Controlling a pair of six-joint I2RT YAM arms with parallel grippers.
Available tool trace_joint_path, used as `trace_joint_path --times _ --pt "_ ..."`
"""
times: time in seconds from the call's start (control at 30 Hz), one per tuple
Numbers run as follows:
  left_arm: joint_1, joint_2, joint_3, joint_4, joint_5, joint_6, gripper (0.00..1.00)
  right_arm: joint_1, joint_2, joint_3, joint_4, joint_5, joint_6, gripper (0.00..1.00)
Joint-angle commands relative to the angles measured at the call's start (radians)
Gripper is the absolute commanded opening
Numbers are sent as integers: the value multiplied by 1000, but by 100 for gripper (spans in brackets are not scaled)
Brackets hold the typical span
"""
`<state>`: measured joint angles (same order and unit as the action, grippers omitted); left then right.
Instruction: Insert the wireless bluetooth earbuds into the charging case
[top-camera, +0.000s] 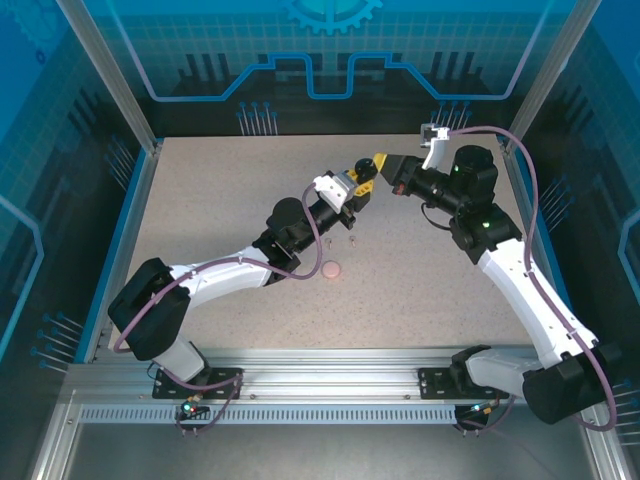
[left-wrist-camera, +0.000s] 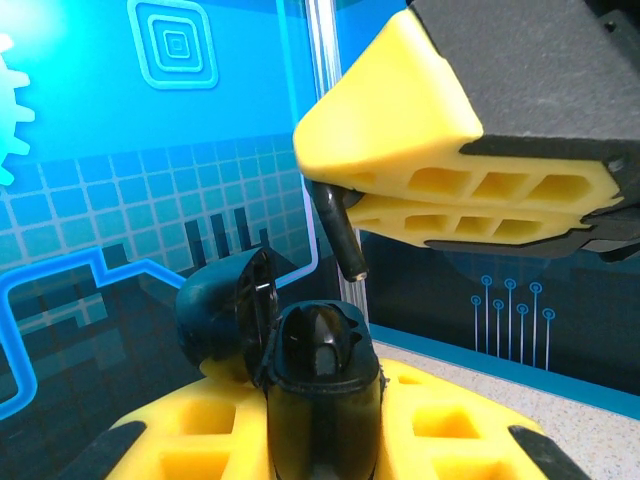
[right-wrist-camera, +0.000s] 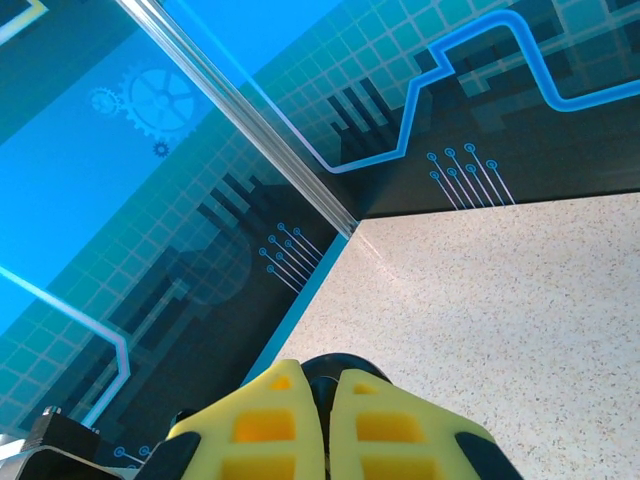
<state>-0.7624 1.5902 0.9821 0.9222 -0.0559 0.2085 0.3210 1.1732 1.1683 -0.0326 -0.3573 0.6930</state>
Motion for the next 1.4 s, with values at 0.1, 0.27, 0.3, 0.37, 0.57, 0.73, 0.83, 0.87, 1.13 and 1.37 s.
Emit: trace_joint_path --times 0.1,0.27,0.3,0.37,0.57,0.73,0.83,0.87,1.13,1.37 --pt "-2 -35 -8 41 12 -13 0 15 4 -15 28 -15 12 0" --pt "-2 -30 -5 42 11 -11 0 18 11 -21 28 -23 19 0" --pt "-2 -30 -5 42 11 -9 0 19 12 -23 27 -22 19 0" --pt "-3 -30 -5 41 13 -11 0 21 13 -27 27 -26 20 0" --pt "-4 -29 -2 38 11 -8 0 25 11 -41 4 -34 10 0" --pt "-4 -31 -3 41 11 -11 0 30 8 -51 -20 -25 -8 0" --pt "-3 -32 -5 44 10 -11 0 30 2 -59 -31 -7 -21 0" --pt "-3 -31 -5 43 9 -11 0 30 0 -59 -36 0 -25 0" --pt "-3 -30 -3 41 10 -12 0 30 26 -38 -82 -1 -52 0" --pt "-3 -27 -2 40 13 -13 0 30 28 -24 -107 10 -58 13"
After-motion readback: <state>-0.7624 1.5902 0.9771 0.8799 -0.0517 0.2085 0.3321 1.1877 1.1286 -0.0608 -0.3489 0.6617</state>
